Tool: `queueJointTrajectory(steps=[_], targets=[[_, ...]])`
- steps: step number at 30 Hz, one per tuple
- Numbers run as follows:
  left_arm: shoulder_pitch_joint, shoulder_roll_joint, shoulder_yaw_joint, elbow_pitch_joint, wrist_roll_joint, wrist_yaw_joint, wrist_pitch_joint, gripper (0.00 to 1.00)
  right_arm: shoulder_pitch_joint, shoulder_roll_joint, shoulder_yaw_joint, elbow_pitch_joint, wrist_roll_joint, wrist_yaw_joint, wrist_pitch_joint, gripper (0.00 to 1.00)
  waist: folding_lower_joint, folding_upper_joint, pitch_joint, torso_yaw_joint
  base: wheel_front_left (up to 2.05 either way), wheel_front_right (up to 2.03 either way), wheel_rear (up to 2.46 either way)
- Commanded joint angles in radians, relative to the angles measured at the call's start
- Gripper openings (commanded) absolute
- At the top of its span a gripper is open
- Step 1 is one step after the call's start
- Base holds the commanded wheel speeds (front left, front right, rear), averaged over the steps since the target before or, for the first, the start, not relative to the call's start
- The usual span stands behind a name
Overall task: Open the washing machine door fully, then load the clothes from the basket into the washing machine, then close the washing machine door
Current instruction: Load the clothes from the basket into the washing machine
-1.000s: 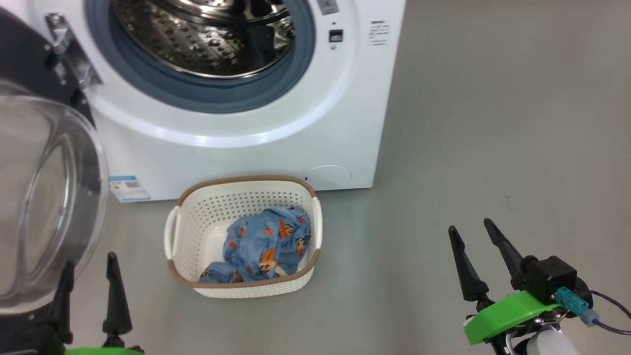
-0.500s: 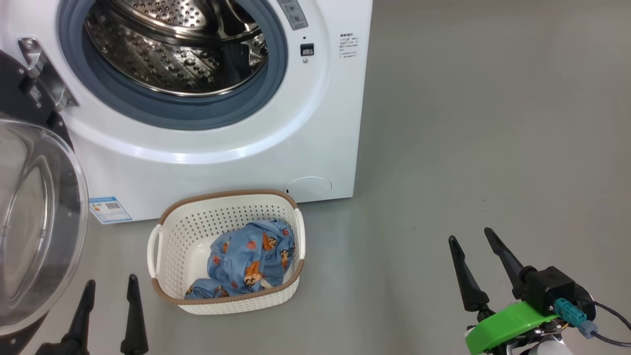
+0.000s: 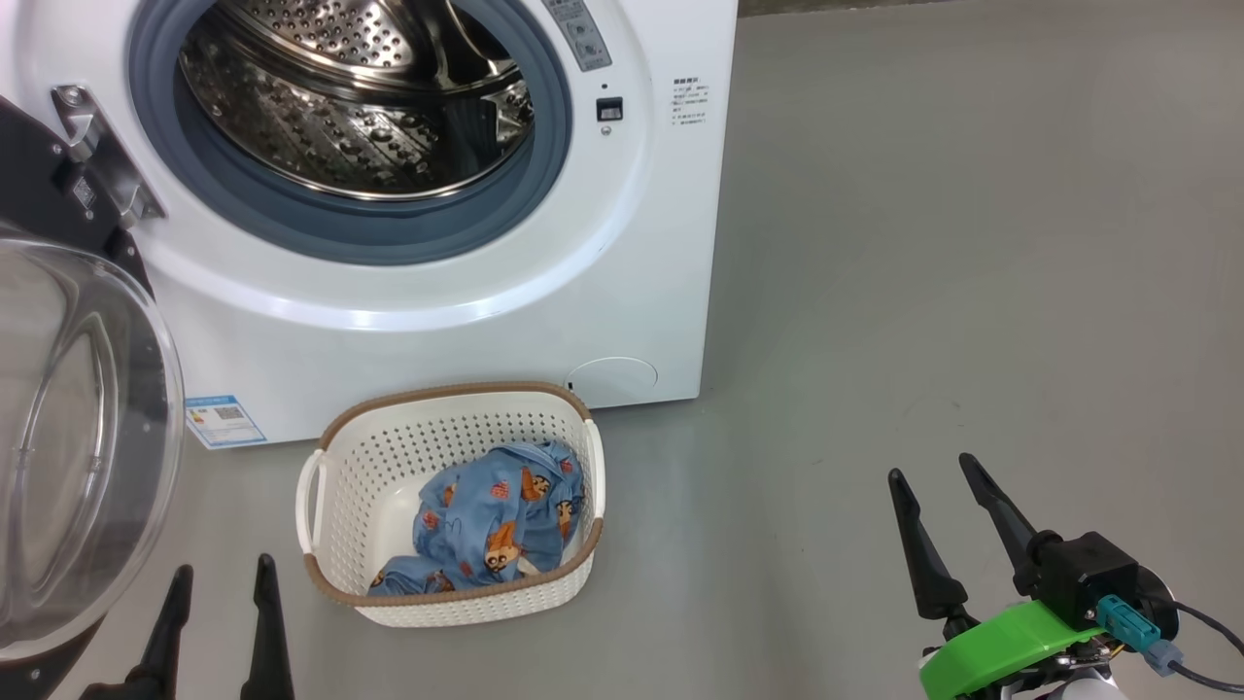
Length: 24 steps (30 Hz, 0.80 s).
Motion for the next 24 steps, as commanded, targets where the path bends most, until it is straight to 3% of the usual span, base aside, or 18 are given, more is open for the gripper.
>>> queueJointTrajectory(steps=[1,10,24], targets=[[-0.019,0.018,0.033,-0.016,0.005,-0.011,-0.005,1.0,-0.009,0.002,0.02,-0.028,-0.01,0.006,-0.009,1.0,0.0,0.0,0.0,0.001,0.0,0.0,0.0],[-0.03,0.02,0.044,0.002,0.006,-0.02,-0.005,1.0,-0.009,0.004,0.021,-0.025,-0.005,0.006,-0.009,1.0,0.0,0.0,0.005,0.005,0.78,-0.77,-0.01],[-0.038,0.019,0.067,-0.019,0.029,-0.004,-0.005,1.0,-0.015,0.004,0.02,-0.022,0.001,0.006,-0.009,1.0,0.0,0.0,0.022,0.016,1.75,-1.65,-0.1]])
